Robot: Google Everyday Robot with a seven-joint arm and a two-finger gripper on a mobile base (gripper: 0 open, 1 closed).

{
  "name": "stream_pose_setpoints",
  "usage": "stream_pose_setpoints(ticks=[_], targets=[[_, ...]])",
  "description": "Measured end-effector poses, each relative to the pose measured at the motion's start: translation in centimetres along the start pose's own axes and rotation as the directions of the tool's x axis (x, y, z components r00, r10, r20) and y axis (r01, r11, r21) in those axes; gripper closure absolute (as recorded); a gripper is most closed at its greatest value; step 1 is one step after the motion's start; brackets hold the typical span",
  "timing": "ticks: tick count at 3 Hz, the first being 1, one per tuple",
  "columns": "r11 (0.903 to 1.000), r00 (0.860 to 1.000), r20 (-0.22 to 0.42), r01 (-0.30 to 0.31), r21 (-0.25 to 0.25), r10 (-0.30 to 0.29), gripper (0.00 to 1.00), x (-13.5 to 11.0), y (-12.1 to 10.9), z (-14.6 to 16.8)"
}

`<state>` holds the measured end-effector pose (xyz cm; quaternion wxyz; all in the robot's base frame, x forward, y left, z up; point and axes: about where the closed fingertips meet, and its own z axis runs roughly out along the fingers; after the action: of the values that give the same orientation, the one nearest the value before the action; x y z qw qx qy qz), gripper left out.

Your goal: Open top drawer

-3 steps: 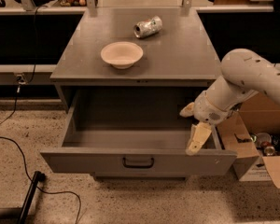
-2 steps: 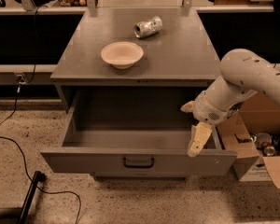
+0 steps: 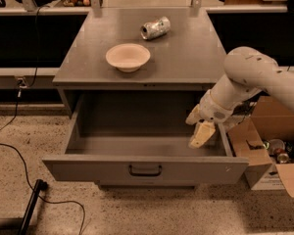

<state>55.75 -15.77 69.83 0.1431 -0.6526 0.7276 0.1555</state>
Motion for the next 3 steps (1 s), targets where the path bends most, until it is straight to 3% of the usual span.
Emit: stream_pose_setpoints(ticks=[2,3], targets=[[0.9993,1.000,0.002,0.018,0.031,-0.018,0.83,3.1,-0.8,2.2],[0.9997,0.999,0.044,0.026,0.001,-0.026,1.00,4.9,0.2,4.4]])
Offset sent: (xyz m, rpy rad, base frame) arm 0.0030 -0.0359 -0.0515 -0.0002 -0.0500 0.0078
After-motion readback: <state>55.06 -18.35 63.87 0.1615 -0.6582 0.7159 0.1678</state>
